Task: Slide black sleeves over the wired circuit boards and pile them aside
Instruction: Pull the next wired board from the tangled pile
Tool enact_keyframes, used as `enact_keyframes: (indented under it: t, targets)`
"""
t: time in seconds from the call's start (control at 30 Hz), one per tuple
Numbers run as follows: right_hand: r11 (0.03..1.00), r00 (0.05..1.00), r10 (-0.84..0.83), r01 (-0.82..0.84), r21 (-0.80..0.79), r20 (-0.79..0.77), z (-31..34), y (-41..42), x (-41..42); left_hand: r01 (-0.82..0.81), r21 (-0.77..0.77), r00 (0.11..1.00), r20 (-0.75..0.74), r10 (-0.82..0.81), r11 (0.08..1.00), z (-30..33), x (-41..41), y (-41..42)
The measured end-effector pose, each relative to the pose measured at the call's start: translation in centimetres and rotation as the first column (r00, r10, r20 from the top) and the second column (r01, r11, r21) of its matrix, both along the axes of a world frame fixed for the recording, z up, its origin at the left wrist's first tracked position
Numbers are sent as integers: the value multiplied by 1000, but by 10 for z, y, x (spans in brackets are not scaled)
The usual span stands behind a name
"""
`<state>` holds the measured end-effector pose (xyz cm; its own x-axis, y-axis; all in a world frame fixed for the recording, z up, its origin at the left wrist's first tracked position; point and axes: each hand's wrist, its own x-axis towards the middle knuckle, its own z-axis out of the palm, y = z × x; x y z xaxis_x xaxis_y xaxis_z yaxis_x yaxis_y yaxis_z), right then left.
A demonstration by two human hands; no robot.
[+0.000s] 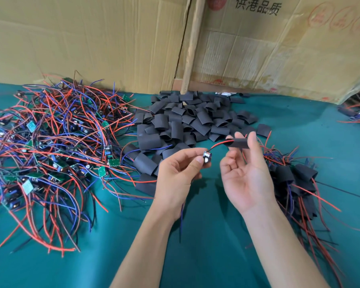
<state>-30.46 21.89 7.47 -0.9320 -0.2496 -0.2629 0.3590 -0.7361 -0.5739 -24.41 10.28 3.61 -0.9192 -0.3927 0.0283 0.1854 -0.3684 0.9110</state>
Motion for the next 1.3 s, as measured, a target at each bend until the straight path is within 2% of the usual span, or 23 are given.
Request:
enact_keyframes:
  t: [0.27, 0.37, 0.43, 0.57, 0.73, 0.9, 1.03, 1.17, 1.3]
  targets:
    - [998, 997, -4, 9, -63, 78, 1, -7, 5, -32, 133, 999, -18, 34, 991, 1, 0, 0]
    - [996, 996, -36, 43, -81, 85, 0, 1, -1, -31, 132, 999, -25, 35, 991, 1, -1, 2]
    - [1000, 1000, 5, -5, 10, 25, -2, 1, 0, -21, 116, 999, -28, 24, 993, 0, -1, 4]
    - [917, 970, 133, -42, 396, -205, -6, -2, 4, -51, 14, 999, -14, 51, 999, -3, -1, 2]
    - [847, 946, 181, -10, 532, -269, 0, 10, -1, -81, -51, 997, -12, 81, 995, -4, -1, 1]
    - [843, 952, 126, 46, 536, -280, -3, 12, -3, -88, -106, 996, -18, 87, 990, -6, -3, 2]
    - [825, 937, 163, 43, 563, -309, -4, 12, -2, -106, -155, 994, -3, 107, 982, -8, -4, 2]
    - [782, 928, 174, 74, 619, -330, -5, 12, -3, -122, -93, 993, -8, 122, 988, -9, -3, 0]
    - [789, 922, 213, 32, 614, -323, -8, 12, -2, -122, -119, 992, -28, 119, 985, -8, -4, 2]
